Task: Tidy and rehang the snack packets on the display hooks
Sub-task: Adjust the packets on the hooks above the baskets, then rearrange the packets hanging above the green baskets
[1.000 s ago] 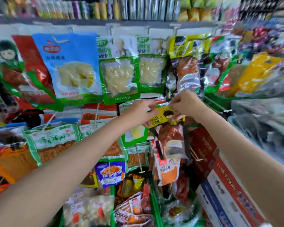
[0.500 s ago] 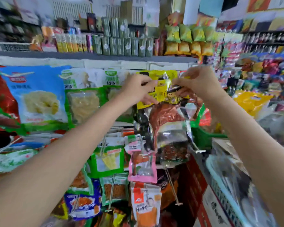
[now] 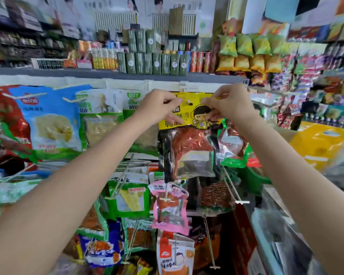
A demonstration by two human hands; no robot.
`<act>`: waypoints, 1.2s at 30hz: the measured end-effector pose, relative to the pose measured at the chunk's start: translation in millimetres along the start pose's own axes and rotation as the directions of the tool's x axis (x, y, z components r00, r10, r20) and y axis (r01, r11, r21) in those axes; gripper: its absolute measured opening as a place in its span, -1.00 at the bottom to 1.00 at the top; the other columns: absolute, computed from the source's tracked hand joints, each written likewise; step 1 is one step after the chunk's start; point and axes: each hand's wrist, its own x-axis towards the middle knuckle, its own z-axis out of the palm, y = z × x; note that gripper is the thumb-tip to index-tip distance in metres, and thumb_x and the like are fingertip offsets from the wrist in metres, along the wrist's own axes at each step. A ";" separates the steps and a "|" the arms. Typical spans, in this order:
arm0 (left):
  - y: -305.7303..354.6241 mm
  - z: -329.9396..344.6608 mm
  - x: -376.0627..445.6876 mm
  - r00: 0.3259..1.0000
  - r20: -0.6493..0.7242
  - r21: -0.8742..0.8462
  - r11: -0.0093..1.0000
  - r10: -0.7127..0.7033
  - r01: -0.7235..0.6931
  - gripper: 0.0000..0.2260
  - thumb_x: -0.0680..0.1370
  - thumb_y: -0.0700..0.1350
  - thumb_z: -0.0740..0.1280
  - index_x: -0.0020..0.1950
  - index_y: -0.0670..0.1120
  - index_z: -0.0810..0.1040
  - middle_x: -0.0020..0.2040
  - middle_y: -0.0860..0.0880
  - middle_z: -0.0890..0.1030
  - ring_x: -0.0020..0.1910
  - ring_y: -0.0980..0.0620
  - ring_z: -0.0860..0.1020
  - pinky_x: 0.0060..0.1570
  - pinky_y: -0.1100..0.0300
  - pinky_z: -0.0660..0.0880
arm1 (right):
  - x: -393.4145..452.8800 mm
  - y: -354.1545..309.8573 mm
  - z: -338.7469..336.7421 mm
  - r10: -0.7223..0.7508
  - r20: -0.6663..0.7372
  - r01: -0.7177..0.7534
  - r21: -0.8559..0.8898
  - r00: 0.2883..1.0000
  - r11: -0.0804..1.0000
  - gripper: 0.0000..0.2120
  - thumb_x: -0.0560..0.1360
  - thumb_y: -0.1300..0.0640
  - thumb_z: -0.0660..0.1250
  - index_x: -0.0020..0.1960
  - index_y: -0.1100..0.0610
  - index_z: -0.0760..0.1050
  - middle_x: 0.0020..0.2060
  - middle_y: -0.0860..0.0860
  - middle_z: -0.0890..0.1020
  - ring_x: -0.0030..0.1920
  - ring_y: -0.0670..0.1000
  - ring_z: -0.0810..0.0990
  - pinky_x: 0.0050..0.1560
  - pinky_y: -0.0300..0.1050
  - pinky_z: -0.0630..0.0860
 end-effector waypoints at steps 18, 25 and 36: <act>-80.5 3.7 -57.0 0.869 -0.103 0.590 0.733 0.484 -0.338 -0.63 0.44 -0.33 0.25 0.25 -0.21 0.40 0.24 -0.17 0.39 0.16 -0.09 0.44 0.19 0.07 0.43 | -48.8 26.8 105.9 -0.556 -0.192 0.512 -0.232 0.809 0.827 -0.85 0.38 0.35 0.13 -0.16 0.29 0.47 -0.17 0.05 0.41 -0.22 -0.12 0.35 -0.24 -0.40 0.27; -123.0 -75.9 -91.8 0.898 -0.123 0.625 0.736 0.422 -0.260 -0.64 0.45 -0.20 0.09 0.21 -0.20 0.41 0.18 -0.15 0.41 0.16 -0.08 0.44 0.13 0.09 0.43 | -46.7 0.4 187.3 -0.504 -0.020 0.492 -0.188 0.863 0.850 -0.81 0.35 0.34 0.13 -0.21 0.27 0.53 -0.24 0.12 0.56 -0.25 0.03 0.48 -0.25 -0.28 0.33; -211.0 -230.2 -134.8 0.970 -0.188 0.624 0.781 0.152 -0.001 -0.64 0.51 -0.26 0.24 0.30 -0.14 0.35 0.27 -0.10 0.36 0.21 -0.10 0.40 0.16 0.07 0.33 | -64.4 -55.4 335.9 -0.203 0.234 0.266 -0.283 0.951 0.921 -0.78 0.46 0.35 0.19 0.05 0.25 0.54 0.02 0.17 0.59 -0.02 0.14 0.57 0.03 -0.04 0.47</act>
